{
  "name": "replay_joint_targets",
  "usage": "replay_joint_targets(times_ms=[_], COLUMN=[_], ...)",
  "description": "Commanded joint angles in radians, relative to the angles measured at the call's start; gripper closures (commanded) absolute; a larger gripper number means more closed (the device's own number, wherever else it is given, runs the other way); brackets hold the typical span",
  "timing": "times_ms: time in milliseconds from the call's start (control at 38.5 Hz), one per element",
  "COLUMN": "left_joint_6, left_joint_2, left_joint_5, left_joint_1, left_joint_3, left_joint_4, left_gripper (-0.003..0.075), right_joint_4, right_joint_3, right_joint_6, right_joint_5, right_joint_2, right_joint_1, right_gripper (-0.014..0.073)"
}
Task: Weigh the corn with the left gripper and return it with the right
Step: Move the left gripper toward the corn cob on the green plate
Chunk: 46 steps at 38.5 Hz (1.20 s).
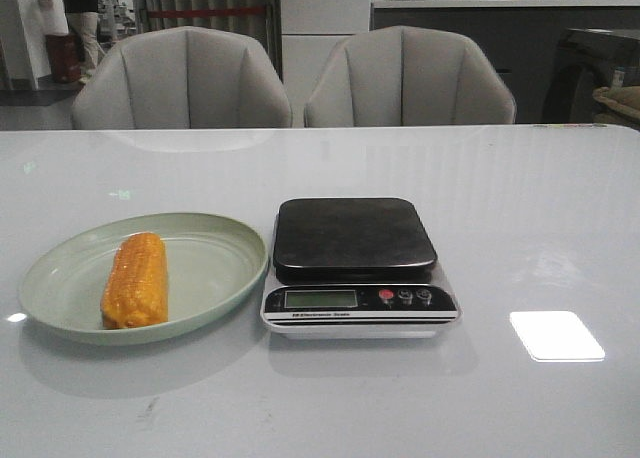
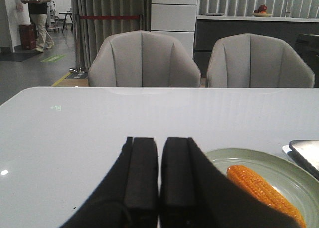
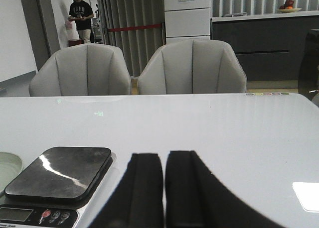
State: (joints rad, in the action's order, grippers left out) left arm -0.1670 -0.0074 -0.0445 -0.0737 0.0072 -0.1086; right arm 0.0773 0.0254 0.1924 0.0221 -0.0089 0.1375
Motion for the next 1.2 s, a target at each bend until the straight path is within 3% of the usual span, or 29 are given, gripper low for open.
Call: replay_joint_targets(times_ms=[0, 728, 988, 1170], left_joint_6=[-0.001, -0.001, -0.015, -0.024], left_joint_2=[-0.018, -0.018, -0.018, 0.035], left_joint_5=[0.079, 0.084, 0.363, 0.084], left_joint_1=[-0.007, -0.007, -0.01, -0.037], left_joint_3=[0.031, 0.031, 0.006, -0.19], left_joint_4=[0.008, 0.008, 0.004, -0.005], left_gripper=[0.0606, 0.0606, 0.0606, 0.0606], right_joint_4=[0.001, 0.001, 0.001, 0.001], right_joint_3=[0.011, 0.011, 0.011, 0.011], right_joint_6=[-0.011, -0.011, -0.011, -0.011], right_joint_5=[0.077, 0.077, 0.077, 0.077], right_joint_2=[-0.019, -0.019, -0.019, -0.019], right_joint_1=[-0.002, -0.002, -0.002, -0.002], right_gripper=[0.04, 0.04, 0.04, 0.04])
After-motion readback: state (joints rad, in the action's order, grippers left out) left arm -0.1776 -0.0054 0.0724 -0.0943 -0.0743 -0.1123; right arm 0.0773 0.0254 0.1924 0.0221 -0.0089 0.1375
